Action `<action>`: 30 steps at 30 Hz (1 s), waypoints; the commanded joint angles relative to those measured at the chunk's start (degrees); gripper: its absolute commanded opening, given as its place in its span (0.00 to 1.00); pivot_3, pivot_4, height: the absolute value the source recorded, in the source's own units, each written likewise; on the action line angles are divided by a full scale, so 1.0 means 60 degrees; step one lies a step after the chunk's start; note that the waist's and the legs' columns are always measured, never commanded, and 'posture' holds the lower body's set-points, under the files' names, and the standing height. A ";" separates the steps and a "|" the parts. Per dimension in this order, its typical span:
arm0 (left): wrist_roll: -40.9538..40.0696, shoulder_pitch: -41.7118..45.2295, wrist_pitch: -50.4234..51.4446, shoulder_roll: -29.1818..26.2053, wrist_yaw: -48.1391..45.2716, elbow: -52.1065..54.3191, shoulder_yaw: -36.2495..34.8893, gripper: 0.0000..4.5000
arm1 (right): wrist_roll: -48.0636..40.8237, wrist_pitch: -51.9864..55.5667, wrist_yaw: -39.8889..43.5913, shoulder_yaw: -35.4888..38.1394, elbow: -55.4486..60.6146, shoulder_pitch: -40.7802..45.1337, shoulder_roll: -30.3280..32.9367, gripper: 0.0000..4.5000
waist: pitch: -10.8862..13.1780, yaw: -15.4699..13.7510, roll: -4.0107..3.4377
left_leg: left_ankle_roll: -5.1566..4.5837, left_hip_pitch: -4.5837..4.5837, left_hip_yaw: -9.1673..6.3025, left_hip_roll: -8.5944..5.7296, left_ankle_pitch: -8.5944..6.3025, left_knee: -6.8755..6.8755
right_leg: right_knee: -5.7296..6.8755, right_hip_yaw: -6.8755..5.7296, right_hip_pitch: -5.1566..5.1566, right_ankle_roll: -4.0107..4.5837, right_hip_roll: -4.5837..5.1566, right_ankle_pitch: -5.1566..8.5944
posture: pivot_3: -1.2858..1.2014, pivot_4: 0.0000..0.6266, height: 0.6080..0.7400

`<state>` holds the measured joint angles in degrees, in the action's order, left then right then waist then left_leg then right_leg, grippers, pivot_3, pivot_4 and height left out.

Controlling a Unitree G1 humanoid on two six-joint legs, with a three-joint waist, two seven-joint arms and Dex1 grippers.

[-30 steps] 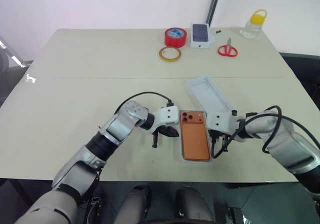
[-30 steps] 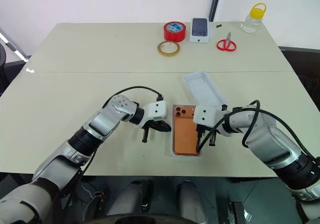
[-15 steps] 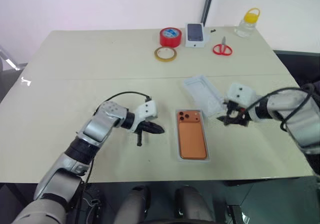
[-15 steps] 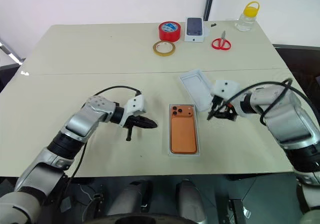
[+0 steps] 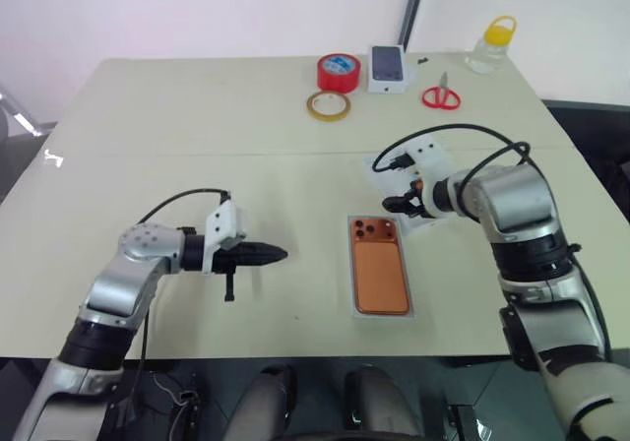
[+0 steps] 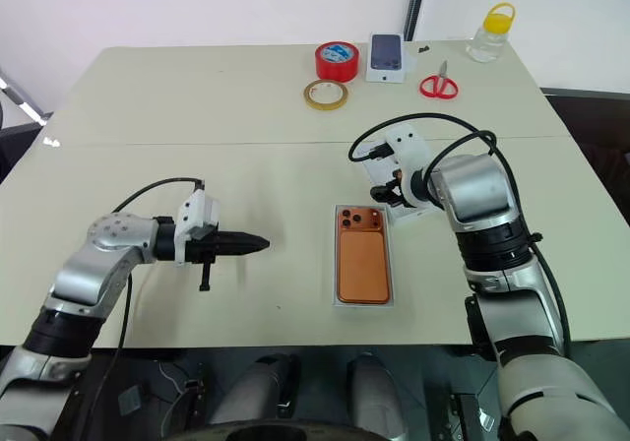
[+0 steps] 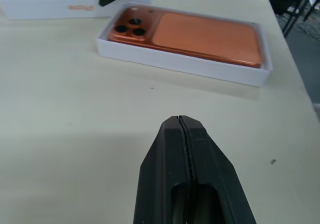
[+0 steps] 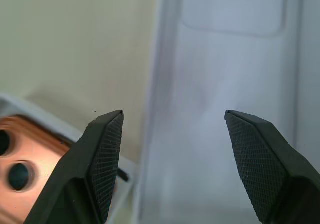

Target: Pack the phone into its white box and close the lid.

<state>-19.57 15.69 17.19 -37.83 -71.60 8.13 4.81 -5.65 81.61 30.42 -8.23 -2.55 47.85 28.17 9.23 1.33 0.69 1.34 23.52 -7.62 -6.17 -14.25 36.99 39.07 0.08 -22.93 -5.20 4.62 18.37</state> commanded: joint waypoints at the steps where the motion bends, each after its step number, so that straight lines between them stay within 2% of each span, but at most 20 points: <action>1: -0.0223 -0.0238 -0.0066 -0.0200 0.0278 0.0601 -0.0365 0.00 | 0.0054 -0.0243 -0.0434 -0.0023 -0.0253 0.0409 -0.0212 0.75 | -0.0001 0.0029 -0.0008 | 0.0002 0.0000 0.0000 0.0001 0.0001 0.0000 | 0.0008 0.0001 -0.0004 0.0000 -0.0002 0.0000 | 0.52 0.24 1.00; 2: -0.0231 -0.0263 -0.0038 -0.0218 0.0348 0.0622 -0.0361 0.00 | 0.0031 -0.0291 -0.0487 -0.0046 -0.0332 0.0430 -0.0234 0.75 | -0.0002 0.0035 -0.0010 | 0.0003 0.0000 0.0000 0.0001 0.0002 -0.0002 | 0.0011 0.0002 -0.0007 0.0000 -0.0003 0.0000 | 0.52 0.24 1.00; 5: -0.0446 -0.0384 0.0363 -0.0289 0.0686 0.1042 -0.0492 0.00 | -0.0032 -0.0278 -0.0717 -0.0068 -0.0603 0.0560 -0.0540 0.55 | -0.0002 0.0063 -0.0010 | 0.0002 -0.0001 0.0002 0.0001 0.0001 0.0000 | 0.0011 0.0004 -0.0005 0.0000 -0.0005 0.0000 | 0.52 0.24 1.00; 8: -0.0576 -0.0361 0.0640 -0.0305 0.0886 0.1266 -0.0477 0.00 | -0.0053 -0.0362 -0.0822 -0.0116 -0.0822 0.0636 -0.0616 0.19 | -0.0002 0.0105 -0.0010 | 0.0003 -0.0001 0.0001 0.0001 0.0002 -0.0001 | 0.0011 0.0005 -0.0006 0.0000 -0.0005 0.0000 | 0.52 0.24 1.00; 10: -0.0604 -0.0339 0.0711 -0.0297 0.0987 0.1301 -0.0422 0.00 | -0.0075 -0.0394 -0.0817 -0.0186 -0.0862 0.0665 -0.0604 0.01 | -0.0002 0.0115 -0.0010 | 0.0003 -0.0001 0.0002 0.0001 0.0002 -0.0001 | 0.0010 0.0005 -0.0005 0.0000 -0.0005 0.0000 | 0.52 0.24 1.00; 13: -0.0558 -0.0317 0.0694 -0.0220 0.1168 0.1244 -0.0359 0.00 | -0.0192 -0.0345 -0.0778 -0.0068 -0.0776 0.0745 -0.0569 0.01 | -0.0002 0.0141 -0.0010 | 0.0003 -0.0001 0.0002 0.0000 0.0002 -0.0001 | 0.0011 0.0004 -0.0006 0.0000 -0.0005 0.0000 | 0.52 0.24 1.00; 17: -0.0529 -0.0325 0.0548 -0.0162 0.1540 0.0883 -0.0668 0.00 | -0.0830 -0.0460 -0.0337 0.0879 -0.0061 0.0928 -0.0343 0.01 | 0.0000 0.0152 -0.0014 | 0.0002 -0.0001 0.0001 0.0001 0.0001 -0.0001 | 0.0013 0.0004 -0.0007 0.0000 -0.0006 0.0000 | 0.52 0.24 1.00; 22: -0.0529 -0.0152 0.0414 0.0135 0.2583 0.0034 -0.1525 0.00 | -0.3380 0.1764 0.0141 0.4427 0.0572 0.1549 -0.1311 0.01 | 0.0005 0.0200 -0.0023 | -0.0001 0.0000 0.0001 0.0006 -0.0001 -0.0004 | 0.0022 0.0005 -0.0013 0.0000 -0.0013 0.0000 | 0.52 0.24 1.00; 25: -0.0540 0.0049 0.0276 0.0304 0.2964 -0.0408 -0.1857 0.00 | -0.6436 0.1815 -0.1283 0.5661 0.0345 0.1344 -0.2118 0.01 | 0.0003 0.0186 -0.0022 | -0.0006 -0.0002 0.0001 0.0009 -0.0003 -0.0006 | 0.0021 0.0005 -0.0009 0.0000 -0.0015 0.0000 | 0.52 0.24 1.00; 30: -0.0196 0.0650 -0.0160 0.0550 0.3251 -0.1192 -0.1737 0.00 | -1.2531 0.1815 -0.6328 0.6293 -0.0251 0.0194 -0.4097 0.01 | 0.0003 0.0198 -0.0023 | 0.0003 -0.0002 0.0002 0.0009 0.0002 -0.0005 | 0.0023 0.0006 -0.0008 0.0001 -0.0011 -0.0001 | 0.52 0.24 1.00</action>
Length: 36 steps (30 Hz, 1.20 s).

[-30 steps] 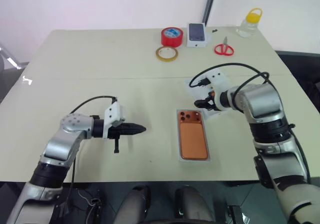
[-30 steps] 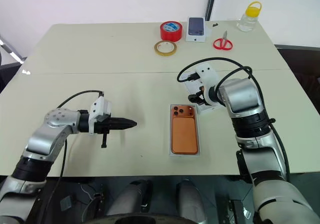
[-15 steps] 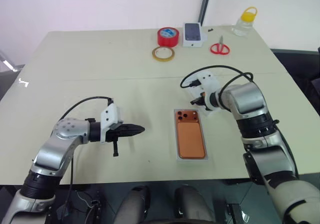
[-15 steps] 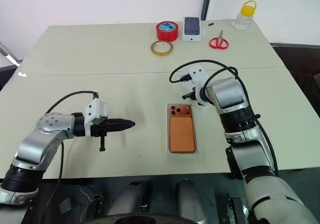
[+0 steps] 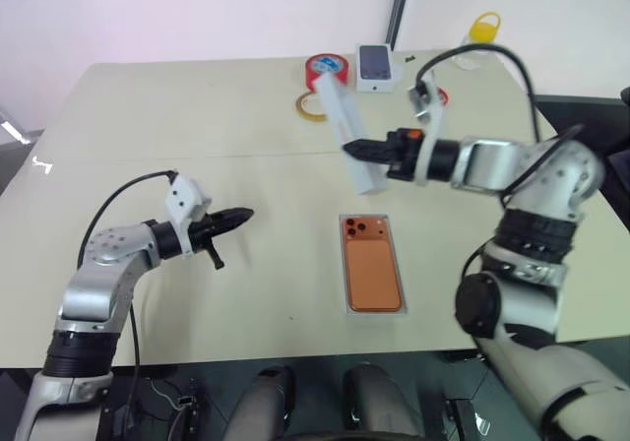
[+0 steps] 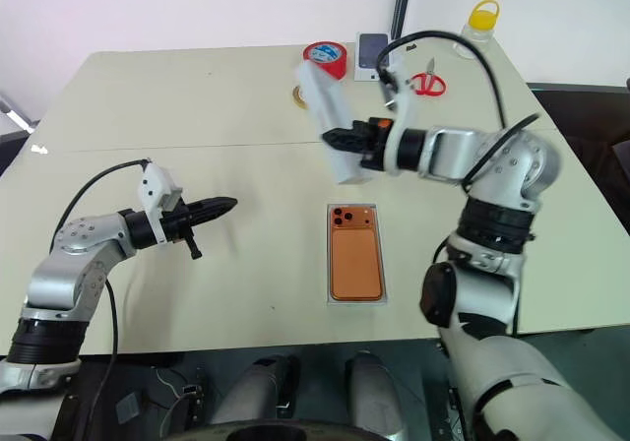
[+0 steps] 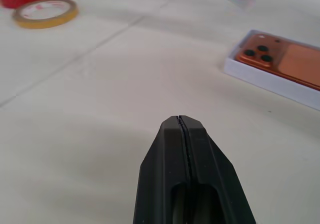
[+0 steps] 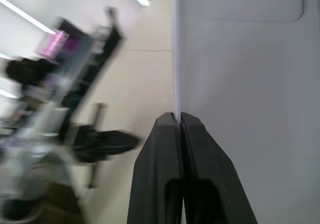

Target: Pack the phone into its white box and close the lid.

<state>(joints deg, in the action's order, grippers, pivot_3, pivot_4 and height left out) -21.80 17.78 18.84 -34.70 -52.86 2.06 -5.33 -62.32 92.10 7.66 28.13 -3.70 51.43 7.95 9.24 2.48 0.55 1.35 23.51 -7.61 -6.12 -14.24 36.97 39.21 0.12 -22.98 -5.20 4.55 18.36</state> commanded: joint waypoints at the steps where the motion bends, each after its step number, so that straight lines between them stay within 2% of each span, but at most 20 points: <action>1: 0.0260 0.0395 -0.0531 0.0057 0.0139 -0.0310 0.0033 0.00 | -0.5361 -0.1104 -0.4394 -0.0894 0.0286 -0.1251 -0.0565 0.01 | -0.0002 0.0010 -0.0004 | 0.0001 0.0000 0.0000 0.0001 0.0001 0.0000 | 0.0001 0.0000 0.0000 0.0000 0.0000 0.0000 | 0.52 0.24 1.00; 2: 0.0321 0.0463 -0.0614 0.0078 0.0134 -0.0406 0.0090 0.00 | -0.6977 -0.2096 -0.5908 -0.1789 0.0670 -0.2064 -0.0622 0.01 | -0.0003 -0.0008 -0.0004 | 0.0002 0.0000 0.0000 0.0000 0.0002 -0.0002 | -0.0002 0.0002 0.0000 0.0000 0.0003 0.0000 | 0.52 0.24 1.00; 4: 0.0385 0.0531 -0.0727 0.0105 0.0103 -0.0520 0.0138 0.00 | -0.8425 -0.3392 -0.7654 -0.2822 0.1414 -0.3086 -0.0850 0.01 | -0.0003 0.0015 -0.0004 | 0.0000 0.0002 0.0003 -0.0005 0.0002 0.0004 | -0.0007 0.0001 0.0007 0.0000 0.0015 0.0000 | 0.52 0.24 1.00; 7: 0.0428 0.0662 -0.0792 0.0186 0.0083 -0.0624 0.0204 0.00 | -0.8447 -0.4471 -0.9446 -0.3424 0.2418 -0.4321 -0.1598 0.01 | -0.0002 0.0078 -0.0004 | -0.0006 0.0002 0.0019 -0.0007 0.0000 0.0012 | -0.0001 0.0014 0.0003 -0.0002 0.0012 0.0000 | 0.52 0.24 1.00; 9: 0.0400 0.0748 -0.0765 0.0262 0.0017 -0.0608 0.0334 0.00 | -0.8447 -0.4907 -1.0290 -0.3680 0.2824 -0.4984 -0.1676 0.01 | -0.0005 0.0075 -0.0005 | -0.0012 -0.0006 0.0016 0.0001 -0.0003 0.0008 | 0.0016 0.0018 -0.0003 -0.0002 -0.0001 0.0000 | 0.52 0.24 1.00; 14: 0.0437 0.0773 -0.0714 0.0444 -0.0219 -0.0363 0.0855 0.00 | -0.8447 -0.5443 -1.0660 -0.3877 0.3461 -0.5332 -0.1340 0.01 | -0.0009 0.0031 -0.0008 | -0.0022 -0.0010 0.0016 -0.0002 -0.0009 0.0009 | 0.0011 0.0022 0.0003 -0.0003 -0.0005 0.0000 | 0.52 0.24 1.00; 18: 0.0976 0.1015 -0.0935 0.0879 -0.0486 -0.0338 0.2008 0.00 | -0.8447 -0.5222 -0.9867 -0.3616 0.3282 -0.4874 -0.0511 0.30 | -0.0009 -0.0015 -0.0009 | -0.0029 -0.0011 0.0017 -0.0003 -0.0014 0.0008 | 0.0005 0.0022 0.0008 -0.0003 -0.0006 0.0000 | 0.52 0.24 1.00; 21: 0.1330 0.1463 -0.1194 0.1085 -0.0621 -0.0715 0.2440 0.00 | -0.8447 -0.4728 -0.8649 -0.3542 0.2924 -0.4083 0.0726 0.64 | -0.0006 -0.0007 -0.0009 | -0.0039 -0.0010 0.0018 -0.0007 -0.0019 0.0016 | -0.0007 0.0021 0.0019 -0.0003 -0.0005 0.0000 | 0.52 0.24 1.00; 22: 0.1367 0.1690 -0.1196 0.1224 -0.0653 -0.0857 0.2554 0.00 | -0.8447 -0.4388 -0.8180 -0.3638 0.2734 -0.3733 0.1522 0.75 | -0.0006 -0.0003 -0.0009 | -0.0046 -0.0010 0.0022 -0.0005 -0.0023 0.0014 | -0.0004 0.0021 0.0015 -0.0003 -0.0007 0.0000 | 0.52 0.24 1.00; 25: 0.1396 0.2281 -0.1157 0.1631 -0.0860 -0.1093 0.2909 0.00 | -0.8212 -0.3554 -0.7183 -0.4034 0.2171 -0.2725 0.3832 0.75 | -0.0004 0.0005 -0.0013 | -0.0054 -0.0010 0.0022 0.0000 -0.0027 0.0012 | -0.0004 0.0018 0.0016 -0.0003 -0.0011 0.0001 | 0.52 0.24 1.00; 27: 0.1502 0.2634 -0.1110 0.1892 -0.0997 -0.1243 0.3181 0.00 | -0.7024 -0.3035 -0.6082 -0.4308 0.1966 -0.2099 0.4892 0.75 | -0.0004 0.0000 -0.0013 | -0.0060 -0.0008 0.0027 -0.0001 -0.0031 0.0013 | -0.0010 0.0017 0.0020 -0.0004 -0.0008 0.0001 | 0.52 0.24 1.00; 34: 0.1746 0.3307 -0.1075 0.2630 -0.1384 -0.1697 0.3937 0.00 | -0.2018 -0.3395 -0.1909 -0.5616 0.2372 -0.1181 0.6862 0.75 | -0.0001 -0.0011 -0.0008 | -0.0094 -0.0006 0.0034 0.0005 -0.0050 0.0020 | -0.0017 0.0016 0.0025 -0.0006 -0.0009 0.0001 | 0.52 0.24 1.00; 36: 0.1742 0.3387 -0.1101 0.2728 -0.1342 -0.1846 0.3902 0.00 | -0.0530 -0.3883 -0.0737 -0.6295 0.2718 -0.1152 0.7409 0.62 | -0.0001 -0.0015 -0.0007 | -0.0094 -0.0005 0.0033 0.0005 -0.0050 0.0021 | -0.0016 0.0016 0.0022 -0.0006 -0.0009 0.0002 | 0.52 0.24 1.00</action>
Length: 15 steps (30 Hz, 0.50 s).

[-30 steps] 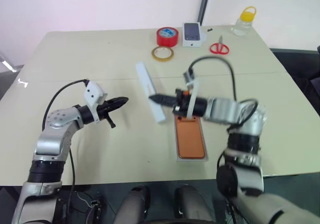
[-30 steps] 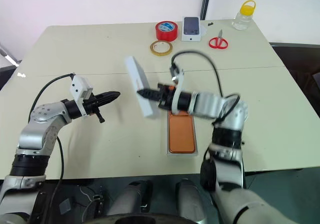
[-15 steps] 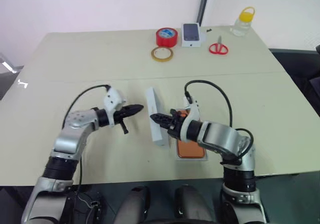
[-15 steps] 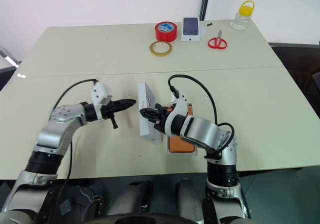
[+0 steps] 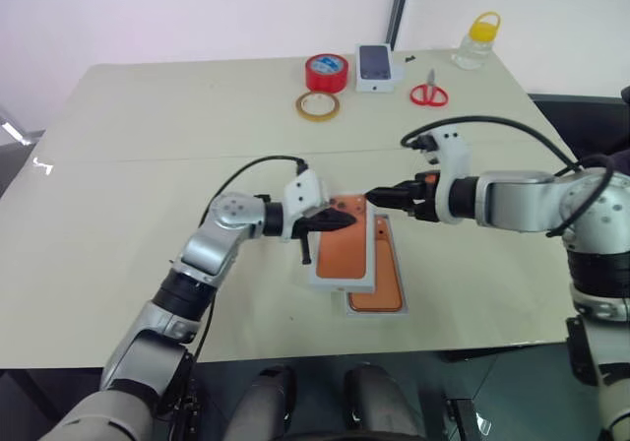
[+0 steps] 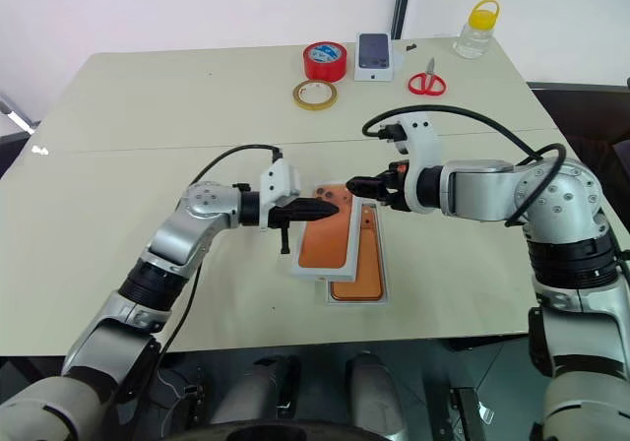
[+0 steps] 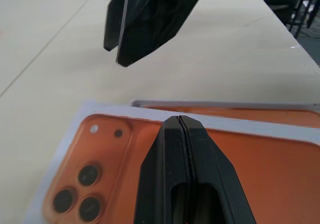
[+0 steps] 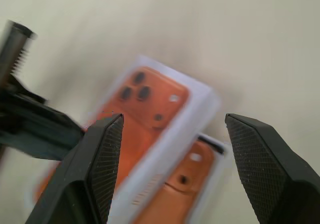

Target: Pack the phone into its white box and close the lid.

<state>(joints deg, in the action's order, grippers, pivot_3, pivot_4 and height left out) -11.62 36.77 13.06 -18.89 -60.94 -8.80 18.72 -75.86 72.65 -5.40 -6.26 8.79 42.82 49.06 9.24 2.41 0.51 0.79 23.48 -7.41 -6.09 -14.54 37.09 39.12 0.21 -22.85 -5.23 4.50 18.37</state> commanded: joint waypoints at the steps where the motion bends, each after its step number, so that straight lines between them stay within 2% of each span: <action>1: 0.0034 0.0251 -0.0132 0.0109 0.0076 -0.0089 -0.0183 0.00 | 0.2294 -0.0855 0.1938 -0.0812 0.0763 0.0265 0.0763 0.56 | 0.0000 -0.0009 0.0000 | 0.0000 0.0000 0.0000 0.0000 0.0000 -0.0001 | 0.0000 0.0001 -0.0001 0.0000 0.0000 0.0000 | 0.52 0.24 1.00; 6: -0.0531 0.0400 0.0470 -0.0168 0.0528 -0.0053 -0.1286 0.00 | 0.4748 -0.2191 0.4224 -0.1772 0.1487 -0.0009 0.1486 0.01 | 0.0002 0.0007 0.0003 | 0.0001 0.0001 -0.0002 0.0001 0.0000 0.0000 | 0.0001 0.0001 -0.0007 -0.0001 -0.0001 0.0001 | 0.52 0.24 1.00; 9: -0.0549 0.0370 0.0974 -0.0759 0.0724 0.0105 -0.1795 0.00 | 0.6056 -0.2880 0.5220 -0.2359 0.2020 -0.0315 0.1816 0.01 | 0.0003 0.0003 0.0004 | 0.0002 0.0002 -0.0004 0.0000 0.0000 0.0001 | -0.0001 0.0000 -0.0008 -0.0002 -0.0001 0.0001 | 0.52 0.24 1.00; 15: -0.0283 -0.0105 0.1866 -0.2050 0.0305 0.0300 -0.1605 0.00 | 0.7296 -0.3180 0.6375 -0.2758 0.2598 -0.0884 0.1690 0.01 | 0.0003 -0.0033 0.0004 | 0.0010 0.0002 -0.0007 -0.0003 0.0004 0.0000 | -0.0002 0.0001 -0.0009 -0.0003 0.0004 0.0001 | 0.52 0.24 1.00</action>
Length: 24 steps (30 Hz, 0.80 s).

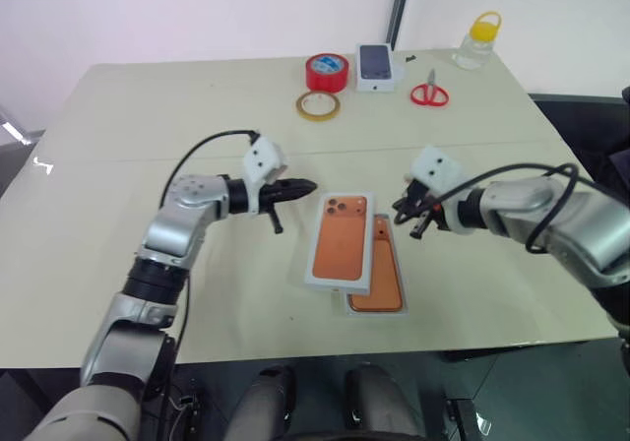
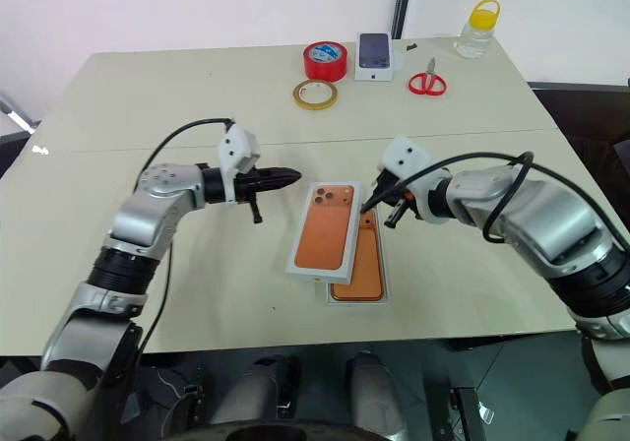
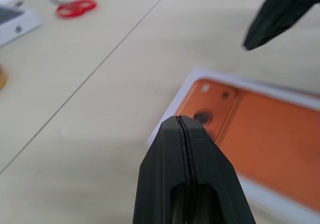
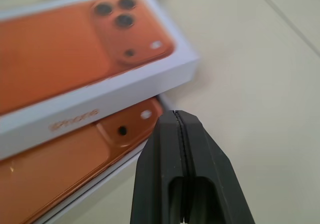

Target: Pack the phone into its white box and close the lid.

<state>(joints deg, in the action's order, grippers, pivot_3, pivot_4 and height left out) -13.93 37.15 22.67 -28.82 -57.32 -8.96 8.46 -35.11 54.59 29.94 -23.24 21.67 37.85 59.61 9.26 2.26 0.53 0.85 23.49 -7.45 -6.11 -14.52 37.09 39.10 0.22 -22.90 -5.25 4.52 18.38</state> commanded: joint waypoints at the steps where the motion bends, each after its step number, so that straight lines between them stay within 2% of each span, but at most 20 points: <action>1: 0.0210 -0.0249 0.0267 -0.0560 -0.0455 0.0376 0.0272 0.00 | 0.0691 -0.0194 0.0608 0.0014 0.0497 -0.0097 -0.0137 0.01 | 0.0000 -0.0009 0.0001 | 0.0011 0.0000 -0.0001 -0.0001 0.0006 0.0000 | -0.0001 0.0000 0.0001 0.0000 0.0001 0.0000 | 0.52 0.24 1.00; 5: 0.0374 -0.0280 0.0283 -0.0647 -0.0767 0.0459 0.0741 0.00 | 0.1292 -0.0182 0.1034 -0.0091 0.0554 -0.0180 -0.0393 0.01 | 0.0000 -0.0110 0.0001 | 0.0050 0.0000 -0.0002 -0.0002 0.0029 -0.0001 | -0.0002 0.0000 0.0001 0.0000 0.0003 0.0000 | 0.52 0.24 1.00; 13: 0.1007 0.0209 -0.0260 -0.0191 -0.1624 0.0132 0.2071 0.00 | 0.2262 -0.0148 0.1690 -0.0288 0.0637 -0.0305 -0.0892 0.01 | 0.0002 -0.0261 0.0004 | 0.0053 0.0006 -0.0001 -0.0008 0.0029 0.0000 | -0.0013 0.0001 0.0002 0.0000 0.0008 0.0000 | 0.52 0.24 1.00; 24: 0.0896 0.0701 -0.0215 0.0613 -0.2372 0.0350 0.2378 0.00 | 0.2656 0.0062 0.2496 0.0478 0.1354 -0.0890 -0.0360 0.01 | 0.0003 -0.0254 0.0005 | 0.0052 0.0008 -0.0001 -0.0007 0.0029 0.0002 | -0.0012 -0.0001 0.0001 0.0000 0.0007 0.0000 | 0.52 0.24 1.00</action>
<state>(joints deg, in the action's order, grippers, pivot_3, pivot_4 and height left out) -7.60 39.54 22.01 -26.18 -70.99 -9.36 22.59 -18.41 55.48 43.11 -22.00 25.58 32.41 57.23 9.27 0.74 0.56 1.16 23.54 -7.46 -6.16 -14.34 37.11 39.03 0.21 -22.88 -5.25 4.57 18.38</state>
